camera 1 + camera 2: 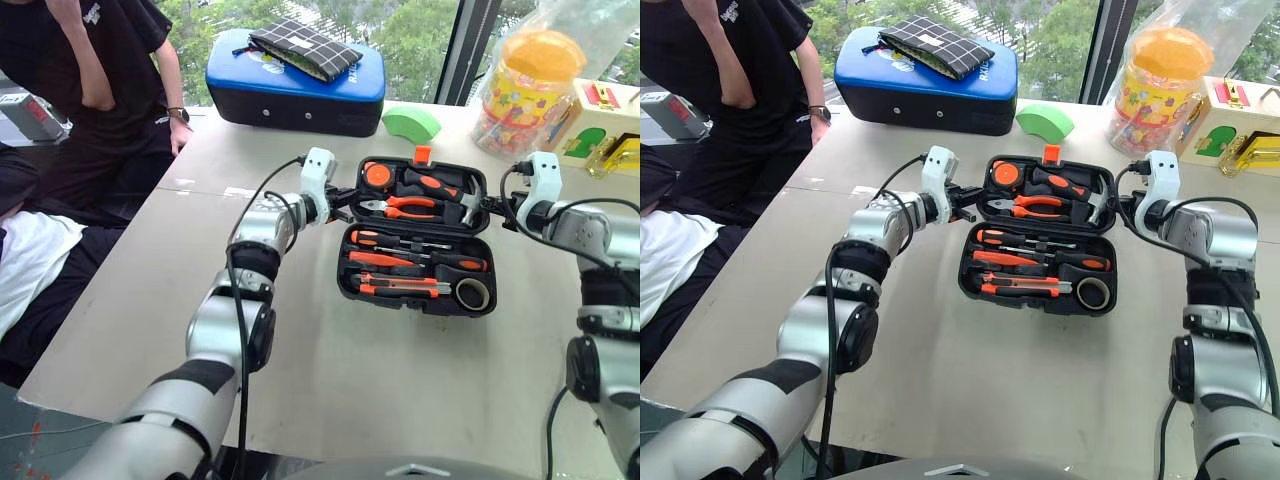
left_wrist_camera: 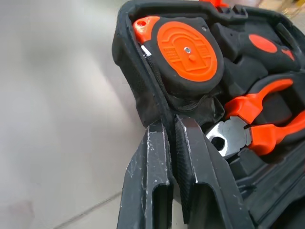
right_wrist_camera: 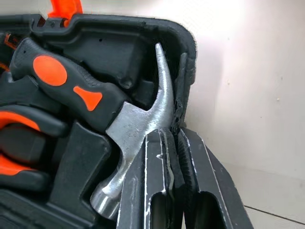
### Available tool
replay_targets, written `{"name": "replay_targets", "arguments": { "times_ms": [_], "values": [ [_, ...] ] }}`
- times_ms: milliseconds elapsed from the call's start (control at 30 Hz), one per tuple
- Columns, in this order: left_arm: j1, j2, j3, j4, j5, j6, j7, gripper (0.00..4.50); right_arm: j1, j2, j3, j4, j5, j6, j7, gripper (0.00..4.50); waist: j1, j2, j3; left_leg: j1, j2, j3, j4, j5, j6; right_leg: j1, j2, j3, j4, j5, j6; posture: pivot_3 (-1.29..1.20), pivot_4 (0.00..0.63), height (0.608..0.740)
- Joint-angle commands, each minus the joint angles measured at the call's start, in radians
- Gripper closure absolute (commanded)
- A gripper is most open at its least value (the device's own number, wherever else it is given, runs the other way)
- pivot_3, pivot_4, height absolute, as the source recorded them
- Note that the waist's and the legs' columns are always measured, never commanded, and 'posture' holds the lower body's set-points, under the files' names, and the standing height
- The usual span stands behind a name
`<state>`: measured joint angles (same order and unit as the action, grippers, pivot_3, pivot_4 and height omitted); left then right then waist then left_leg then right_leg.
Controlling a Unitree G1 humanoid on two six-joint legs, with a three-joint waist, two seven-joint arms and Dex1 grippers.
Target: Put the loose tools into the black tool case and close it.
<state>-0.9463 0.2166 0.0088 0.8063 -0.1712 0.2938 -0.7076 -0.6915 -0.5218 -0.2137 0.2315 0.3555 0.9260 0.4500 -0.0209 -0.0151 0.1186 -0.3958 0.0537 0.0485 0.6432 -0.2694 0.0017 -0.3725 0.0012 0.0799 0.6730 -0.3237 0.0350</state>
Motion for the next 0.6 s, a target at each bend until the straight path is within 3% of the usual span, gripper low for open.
{"name": "replay_targets", "arguments": {
  "times_ms": [33, 433, 533, 600],
  "values": [
    [0.072, 0.031, -0.091, -0.142, 0.104, -0.314, -0.036, 4.5, 0.102, 0.023, -0.009, -0.317, 0.049, -0.128, 0.04, 4.48, 0.0, 0.0, 0.0, 0.0, 0.0, -0.001, -0.001, 0.0, 0.0, 0.0, 0.0, 0.0, 0.0, 0.0, 0.0, 0.0, 0.15, 0.74],
    [0.218, 0.143, -0.158, -0.169, 0.195, -0.686, -0.122, 4.5, 0.563, -0.028, -0.117, -0.766, 0.114, -0.201, 0.091, 4.48, 0.012, 0.0, -0.001, 0.001, 0.0, -0.001, 0.006, 0.001, 0.0, 0.004, 0.006, 0.0, -0.005, 0.0, 0.0, 0.0, 0.15, 0.74],
    [0.26, 0.209, -0.149, -0.252, 0.137, -0.601, -0.227, 4.5, 0.671, -0.068, -0.139, -0.841, 0.105, -0.225, 0.114, 4.48, 0.012, 0.0, -0.002, 0.002, 0.0, -0.002, 0.006, 0.001, 0.0, 0.006, 0.007, 0.0, -0.005, 0.0, 0.0, 0.0, 0.15, 0.74],
    [0.293, 0.312, -0.115, -0.371, 0.023, -0.351, -0.372, 3.84, 0.811, -0.134, -0.183, -0.921, 0.1, -0.239, 0.189, 3.91, 0.011, 0.001, -0.002, 0.003, 0.0, -0.002, 0.006, 0.0, 0.001, 0.007, 0.007, 0.0, -0.006, 0.0, 0.0, 0.0, 0.15, 0.74]
  ]
}}
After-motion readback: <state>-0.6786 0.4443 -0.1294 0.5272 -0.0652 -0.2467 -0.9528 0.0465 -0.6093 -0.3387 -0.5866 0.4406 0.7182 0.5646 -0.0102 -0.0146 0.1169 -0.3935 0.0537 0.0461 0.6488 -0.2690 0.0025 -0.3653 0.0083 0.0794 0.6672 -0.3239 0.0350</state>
